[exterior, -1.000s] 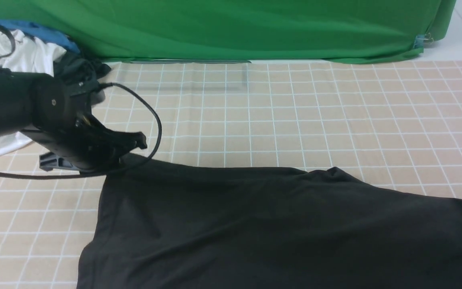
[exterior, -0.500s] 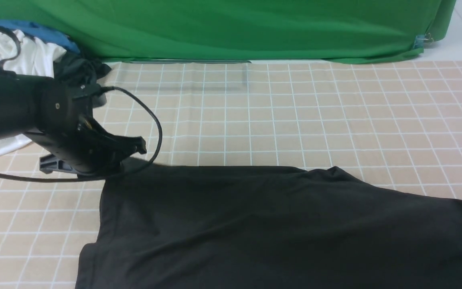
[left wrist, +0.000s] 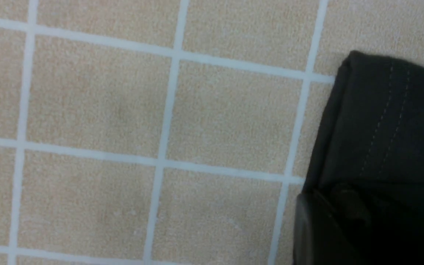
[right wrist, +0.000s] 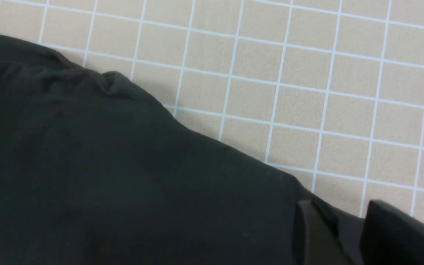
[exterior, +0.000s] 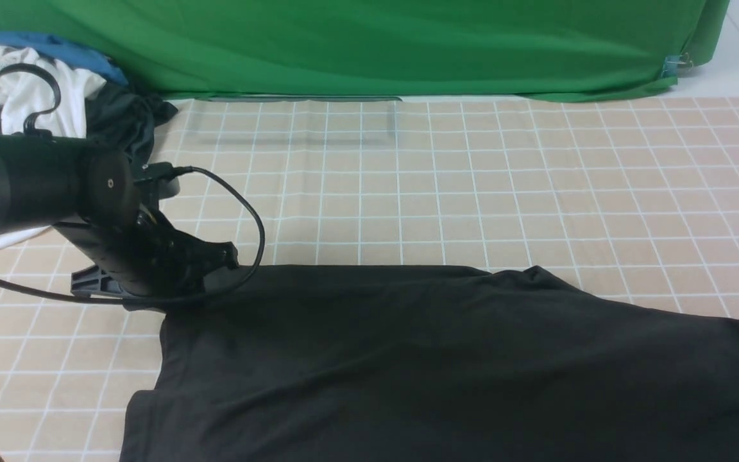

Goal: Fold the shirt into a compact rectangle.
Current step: 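Pull the folded dark garment lengthwise by its ends to straighten it flat on the table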

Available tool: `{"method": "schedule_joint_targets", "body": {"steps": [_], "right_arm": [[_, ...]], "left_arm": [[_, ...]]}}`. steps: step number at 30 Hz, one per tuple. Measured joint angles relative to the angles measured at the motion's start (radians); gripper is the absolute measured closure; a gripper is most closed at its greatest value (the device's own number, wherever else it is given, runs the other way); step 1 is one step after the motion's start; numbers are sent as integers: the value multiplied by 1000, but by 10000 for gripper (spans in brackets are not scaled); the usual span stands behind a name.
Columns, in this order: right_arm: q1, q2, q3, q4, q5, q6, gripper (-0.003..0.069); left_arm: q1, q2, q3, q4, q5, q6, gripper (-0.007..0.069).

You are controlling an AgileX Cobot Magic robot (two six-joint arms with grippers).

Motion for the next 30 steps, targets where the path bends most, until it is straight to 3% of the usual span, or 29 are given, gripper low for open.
{"method": "schedule_joint_targets", "body": {"steps": [2,4,12,23,30], "right_arm": [[0,0,0,1,0,0,424],[0,0,0,2,0,0,424],[0,0,1,3,-21,0,424],[0,0,6,5,-28,0,424],[0,0,6,6,-29,0,421]], "left_arm": [[0,-6,0,-7,12,24,568],[0,-25,0,-20,17,36,594],[0,-136,-37,-22,-27,41,594],[0,-71,-53,29,-82,39,594],[0,0,-53,101,-109,-81,593]]}}
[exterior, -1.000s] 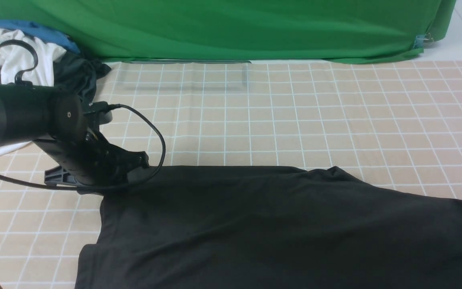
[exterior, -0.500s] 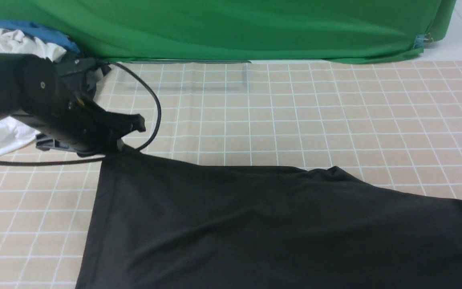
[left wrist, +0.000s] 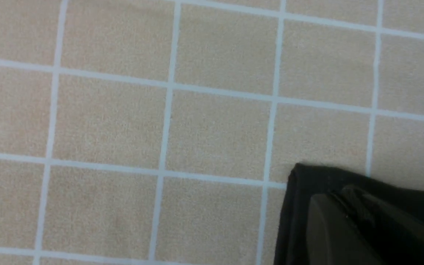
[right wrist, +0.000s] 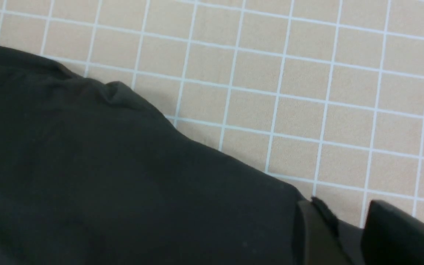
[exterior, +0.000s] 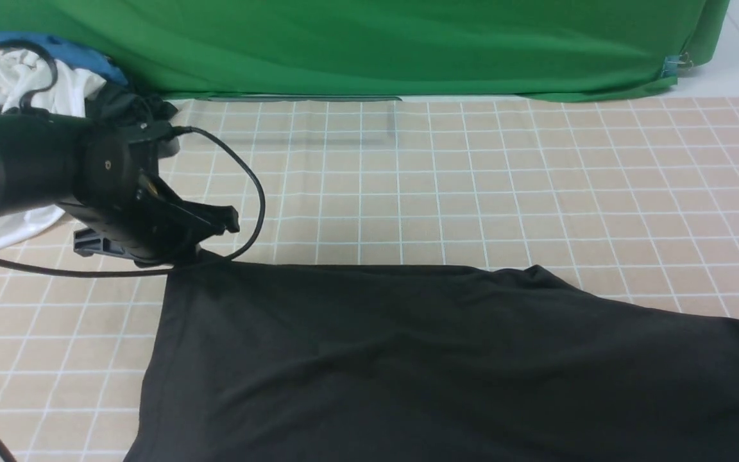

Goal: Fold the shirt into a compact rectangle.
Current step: 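Pull the folded dark garment lengthwise by its ends to straighten it flat on the table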

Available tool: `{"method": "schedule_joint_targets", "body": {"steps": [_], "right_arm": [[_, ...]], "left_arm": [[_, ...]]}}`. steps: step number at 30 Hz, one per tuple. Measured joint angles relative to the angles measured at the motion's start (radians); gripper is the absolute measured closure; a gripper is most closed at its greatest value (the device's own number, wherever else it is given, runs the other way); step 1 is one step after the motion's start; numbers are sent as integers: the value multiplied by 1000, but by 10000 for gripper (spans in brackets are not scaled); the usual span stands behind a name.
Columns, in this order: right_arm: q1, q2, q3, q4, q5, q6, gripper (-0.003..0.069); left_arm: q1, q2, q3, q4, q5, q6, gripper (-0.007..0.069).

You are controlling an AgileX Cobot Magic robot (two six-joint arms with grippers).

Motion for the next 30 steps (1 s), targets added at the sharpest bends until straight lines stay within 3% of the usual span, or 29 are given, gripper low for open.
{"method": "schedule_joint_targets", "body": {"steps": [4,8,12,14,18,20,25,30], "right_arm": [[0,0,0,-2,7,8,421],[0,0,0,-21,17,23,419],[0,1,0,-62,53,51,396],[0,8,0,-113,98,72,357],[-29,42,8,-250,181,159,248],[-73,58,30,-282,200,175,195],[-236,103,141,-261,170,182,99],[-334,184,242,-213,71,176,40]], "left_arm": [[0,3,0,81,-7,-116,591],[0,4,0,120,-27,-155,560],[1,4,0,142,-44,-169,452],[2,-7,-6,152,-33,-170,371],[2,-77,-34,121,8,-171,305],[-2,-135,-37,41,31,-126,335],[-55,-327,60,-310,42,147,567],[-152,-498,224,-483,77,260,613]]}}
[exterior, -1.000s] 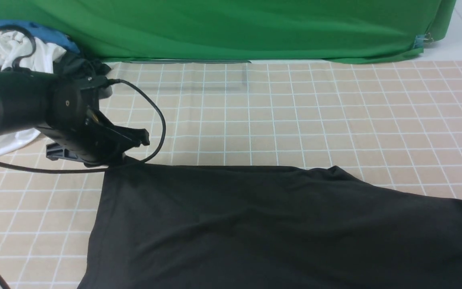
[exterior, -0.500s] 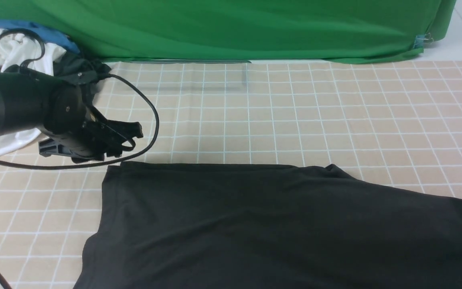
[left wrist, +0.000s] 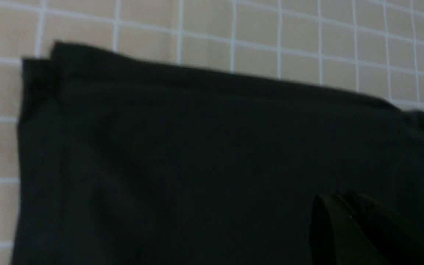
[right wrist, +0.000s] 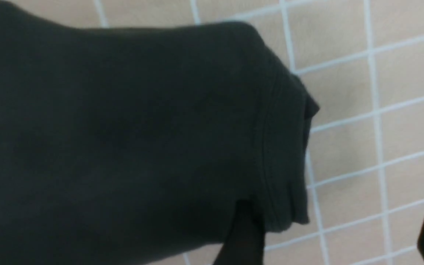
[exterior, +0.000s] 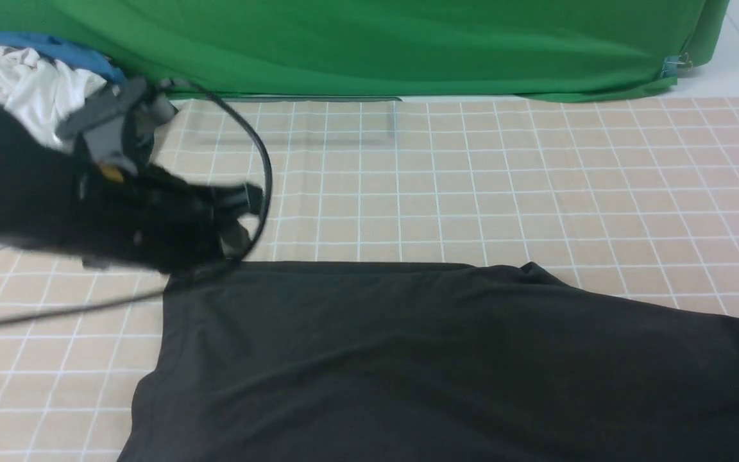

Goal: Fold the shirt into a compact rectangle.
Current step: 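Pull the folded dark garment lengthwise by its ends to straighten it flat on the table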

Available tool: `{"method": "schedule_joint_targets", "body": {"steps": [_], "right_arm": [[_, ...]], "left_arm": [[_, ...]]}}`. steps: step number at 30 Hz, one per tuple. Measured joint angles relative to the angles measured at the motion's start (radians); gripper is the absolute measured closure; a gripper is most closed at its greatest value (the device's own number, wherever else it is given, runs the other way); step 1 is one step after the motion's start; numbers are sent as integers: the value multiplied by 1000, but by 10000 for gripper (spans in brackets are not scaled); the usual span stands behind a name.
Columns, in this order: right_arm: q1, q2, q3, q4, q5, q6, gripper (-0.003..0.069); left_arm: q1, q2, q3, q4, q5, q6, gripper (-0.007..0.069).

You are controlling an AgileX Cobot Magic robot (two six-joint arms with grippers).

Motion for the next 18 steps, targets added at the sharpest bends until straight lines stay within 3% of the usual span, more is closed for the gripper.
{"method": "schedule_joint_targets", "body": {"steps": [6,12,15,18], "right_arm": [[-9,141,37,33,-114,-5,35],[-9,249,37,54,-152,-19,51],[-9,265,36,65,-158,-31,138],[-9,268,36,77,-163,-53,312]], "left_arm": [[-101,-167,109,-31,79,15,613],[-110,-282,127,-35,129,6,613],[-110,-323,128,-28,142,1,613],[-110,-348,128,-25,142,-3,613]]}}
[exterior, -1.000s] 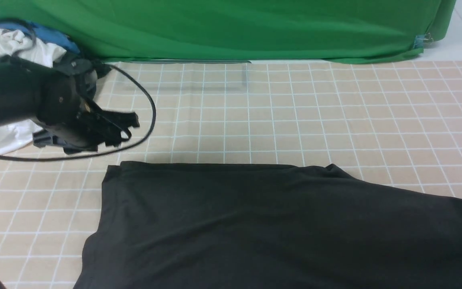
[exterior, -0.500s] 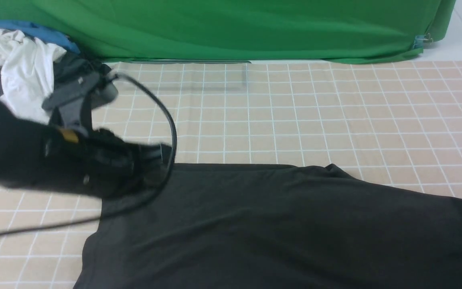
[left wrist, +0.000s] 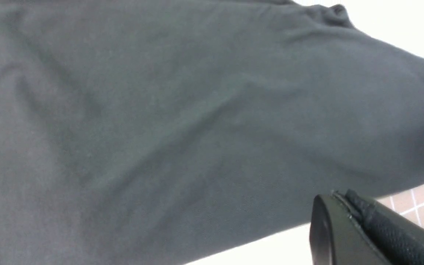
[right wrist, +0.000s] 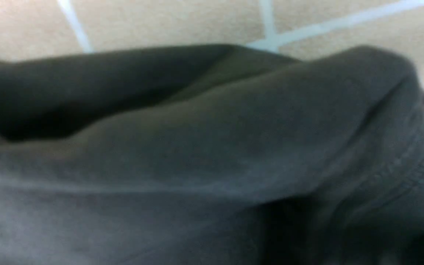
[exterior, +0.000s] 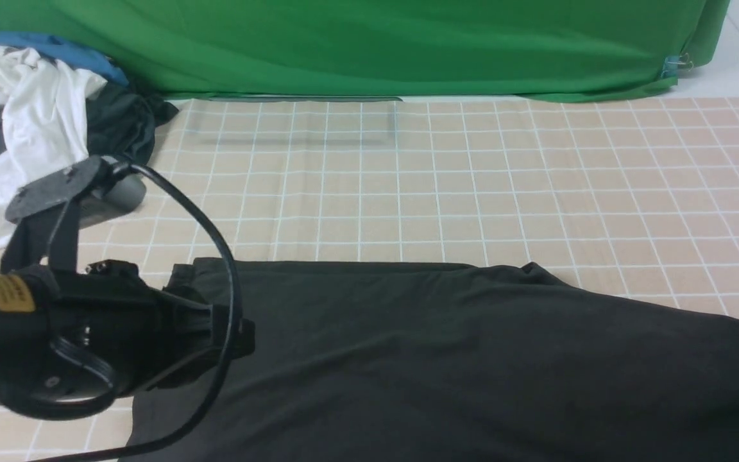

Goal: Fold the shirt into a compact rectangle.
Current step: 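Pull the folded dark garment lengthwise by its ends to straighten it flat on the table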

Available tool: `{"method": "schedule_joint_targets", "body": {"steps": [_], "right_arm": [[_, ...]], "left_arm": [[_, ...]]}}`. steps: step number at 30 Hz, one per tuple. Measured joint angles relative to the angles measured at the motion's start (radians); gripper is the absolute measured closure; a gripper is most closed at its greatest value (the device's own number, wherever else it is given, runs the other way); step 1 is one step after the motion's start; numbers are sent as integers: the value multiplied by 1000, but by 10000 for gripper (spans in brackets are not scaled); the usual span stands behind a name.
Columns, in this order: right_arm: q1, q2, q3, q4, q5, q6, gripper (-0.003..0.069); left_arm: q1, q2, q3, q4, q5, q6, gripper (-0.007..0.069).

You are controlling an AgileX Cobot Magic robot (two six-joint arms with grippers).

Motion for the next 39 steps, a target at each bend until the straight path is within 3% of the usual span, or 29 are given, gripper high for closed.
{"method": "schedule_joint_targets", "body": {"steps": [3,5,20,25,27,30,33,39], "right_arm": [[0,0,-1,-1,0,-29,529],[0,0,-1,-1,-2,-32,571],[0,-66,-98,-16,8,5,554],[0,-52,-98,-115,-15,26,302],[0,-52,-98,-210,-26,78,141],[-2,-51,-99,-282,-46,134,12],[-4,-30,-99,-268,-57,134,-20],[-5,58,-110,-212,-51,89,-11]], "left_arm": [[0,-8,0,4,3,-2,612],[0,-10,0,5,9,-2,612],[0,-12,0,13,65,-2,612],[0,-12,0,13,65,-2,612],[0,-12,0,13,65,-2,612],[0,-12,1,13,65,-2,612],[0,-12,1,13,66,-2,612],[0,-12,1,13,66,-2,612]]}}
